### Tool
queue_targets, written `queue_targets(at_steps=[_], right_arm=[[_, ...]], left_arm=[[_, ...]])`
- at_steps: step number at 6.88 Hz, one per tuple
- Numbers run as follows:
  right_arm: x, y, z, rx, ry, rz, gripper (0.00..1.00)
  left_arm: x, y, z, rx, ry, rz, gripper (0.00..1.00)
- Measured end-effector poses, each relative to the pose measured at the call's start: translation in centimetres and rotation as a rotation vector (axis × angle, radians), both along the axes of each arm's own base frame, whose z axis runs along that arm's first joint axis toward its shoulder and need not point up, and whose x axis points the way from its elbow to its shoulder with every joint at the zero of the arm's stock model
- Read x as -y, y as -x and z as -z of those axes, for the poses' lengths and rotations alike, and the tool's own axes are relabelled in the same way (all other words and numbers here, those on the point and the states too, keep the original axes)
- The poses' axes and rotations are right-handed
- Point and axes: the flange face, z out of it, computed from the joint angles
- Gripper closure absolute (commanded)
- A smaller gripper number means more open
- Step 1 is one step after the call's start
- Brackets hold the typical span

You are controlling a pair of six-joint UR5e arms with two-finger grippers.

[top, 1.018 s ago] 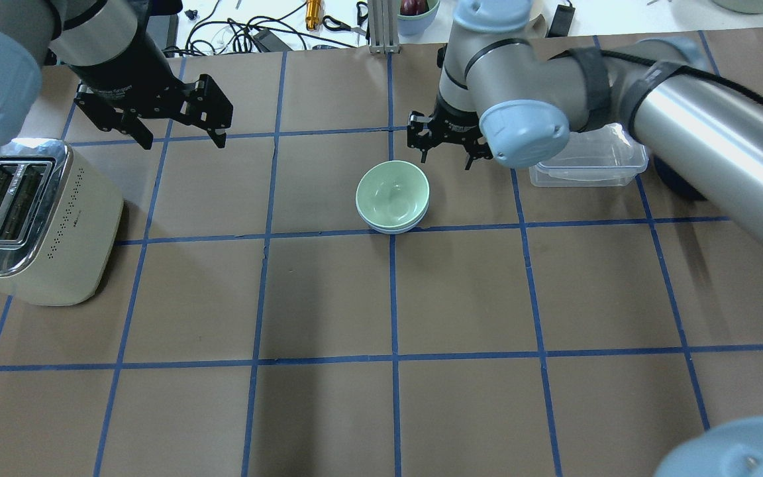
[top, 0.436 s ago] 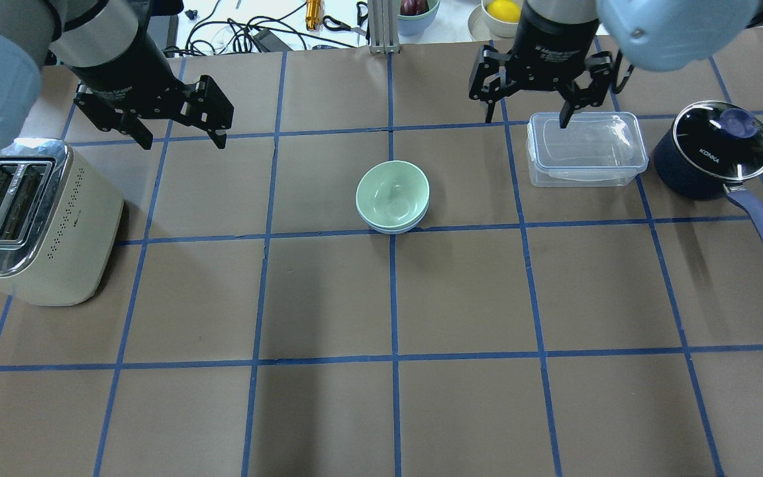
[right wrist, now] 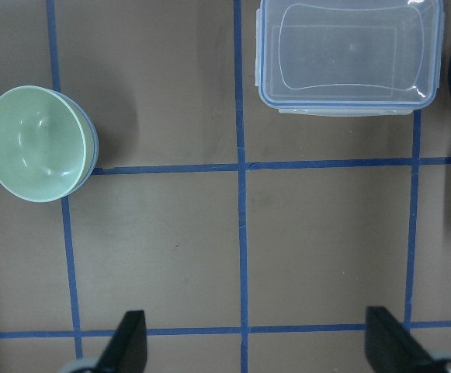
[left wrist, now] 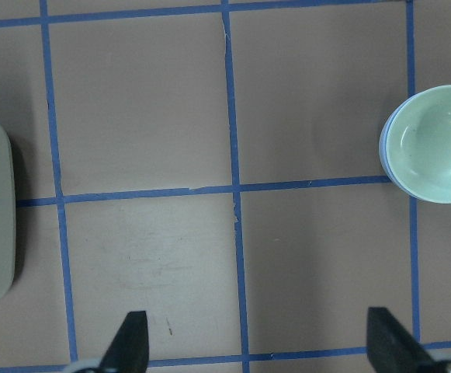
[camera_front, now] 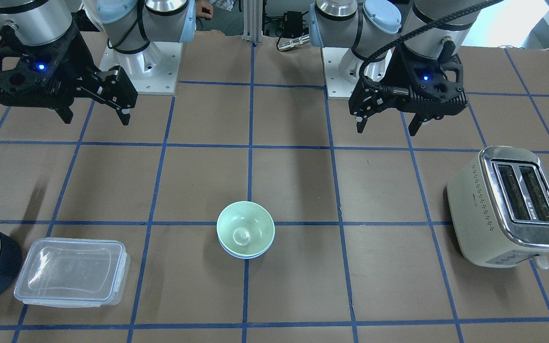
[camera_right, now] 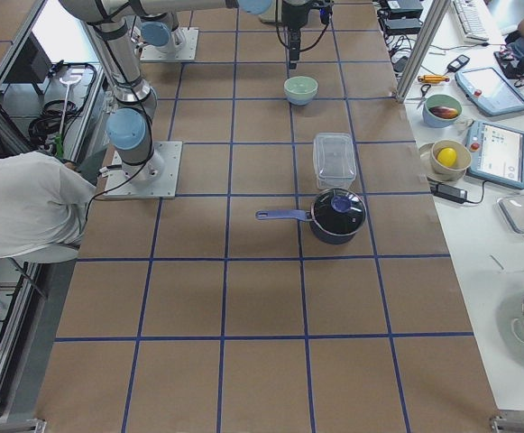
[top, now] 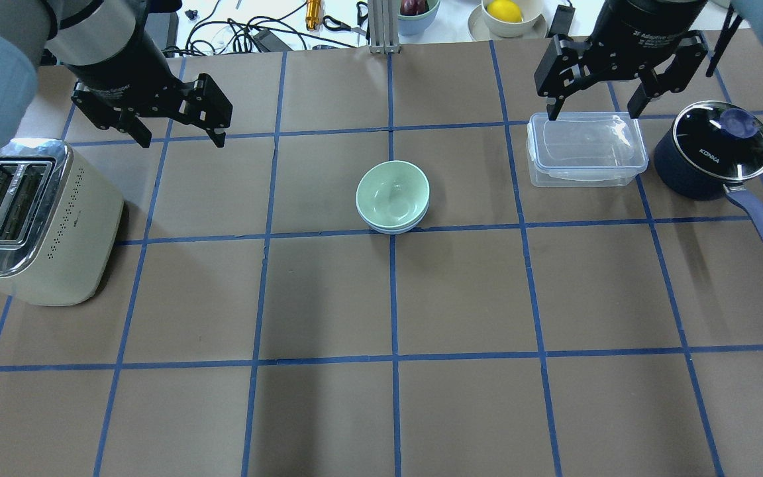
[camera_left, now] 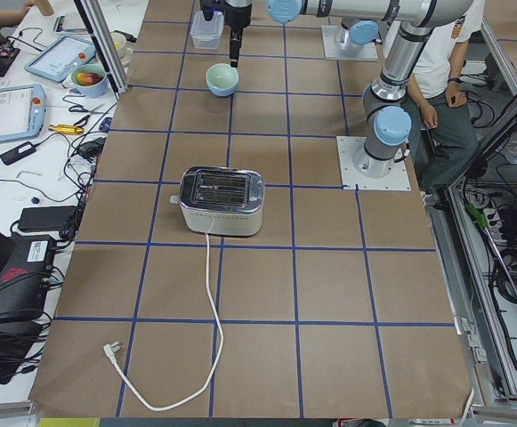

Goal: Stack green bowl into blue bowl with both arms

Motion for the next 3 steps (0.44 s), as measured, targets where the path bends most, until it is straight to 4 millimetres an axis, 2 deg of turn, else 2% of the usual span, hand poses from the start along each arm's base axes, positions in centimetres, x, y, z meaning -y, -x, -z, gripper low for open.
queue_targets(at_steps=[3], right_arm=[[-0.09,0.11,0.17,-0.003,0.007,-0.006,0.00]], left_arm=[[-0.05,0.06,0.02,0.006,0.008,-0.004,0.00]])
